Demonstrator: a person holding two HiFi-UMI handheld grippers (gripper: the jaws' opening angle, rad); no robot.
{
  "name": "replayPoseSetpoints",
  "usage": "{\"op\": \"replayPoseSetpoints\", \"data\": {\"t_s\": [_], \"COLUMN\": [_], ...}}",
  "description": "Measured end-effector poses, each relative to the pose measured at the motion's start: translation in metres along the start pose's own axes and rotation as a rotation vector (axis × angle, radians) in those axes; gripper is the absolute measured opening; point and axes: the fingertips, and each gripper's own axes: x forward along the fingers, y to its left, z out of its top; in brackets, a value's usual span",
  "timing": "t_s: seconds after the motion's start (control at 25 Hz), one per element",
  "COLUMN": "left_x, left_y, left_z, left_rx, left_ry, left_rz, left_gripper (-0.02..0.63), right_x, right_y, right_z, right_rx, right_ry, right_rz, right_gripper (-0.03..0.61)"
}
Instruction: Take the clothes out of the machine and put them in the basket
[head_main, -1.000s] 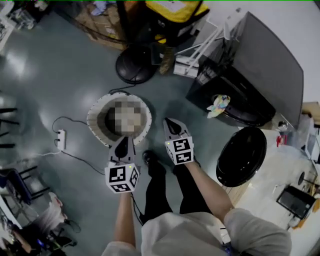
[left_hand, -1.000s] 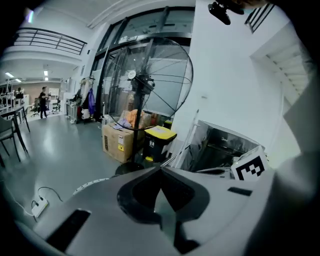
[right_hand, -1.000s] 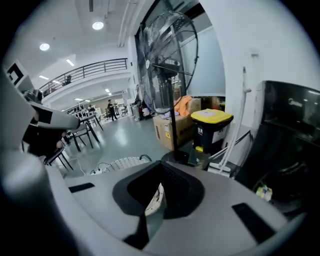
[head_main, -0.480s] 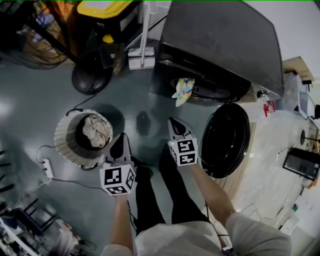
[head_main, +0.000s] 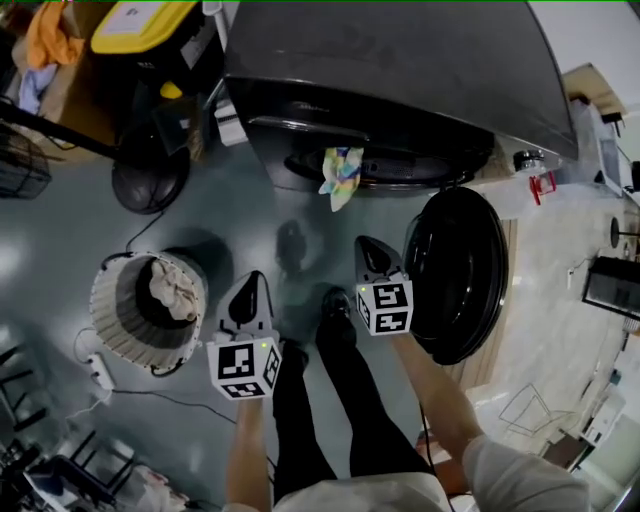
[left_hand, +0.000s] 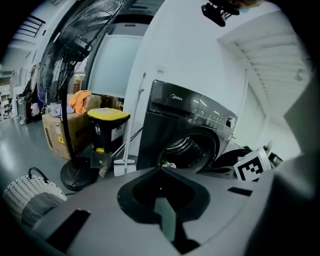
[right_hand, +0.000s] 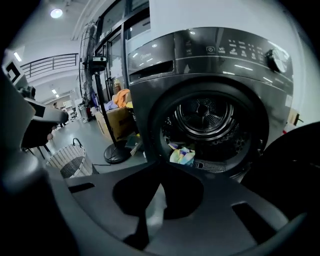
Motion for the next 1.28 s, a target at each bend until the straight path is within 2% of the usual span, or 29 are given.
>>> {"op": "replayPoseSetpoints", "data": {"t_s": [0.52, 0.88, 0.96, 1.12, 1.28], "left_x": [0.079, 0.116, 0.123, 0.133, 0.145], "left_y": [-0.007, 0.012, 0.020, 0.032, 0.042], "left_z": [-0.054, -0.082, -0.086, -0.098, -0.112], "left_rx": [0.039, 0.067, 0.065, 0.076, 0.083], "left_ry": [0.012, -0.006, -0.013, -0.014, -0.012], "left_rz": [-0.081, -0.103, -0.097, -0.089, -0.088], "left_gripper": [0.018, 0.018, 0.018, 0.018, 0.018], "right_x": [0.098, 0.174, 0.194, 0.231, 0.262], "right_y": [-0.043, -0.056, -0.059, -0.066, -0.083], "right_z": [-0.047, -0.064, -0.064, -0.063, -0.056], "right_rx": [0.026, 0.045, 0.067, 0.117, 0.189], "right_ry": [0.001, 0.011, 0.009, -0.007, -0.033], "right_rz": [-0.063, -0.077, -0.066, -0.059, -0.086], "right_gripper": [0.025, 0.033, 0.160, 0.358, 0.426]}}
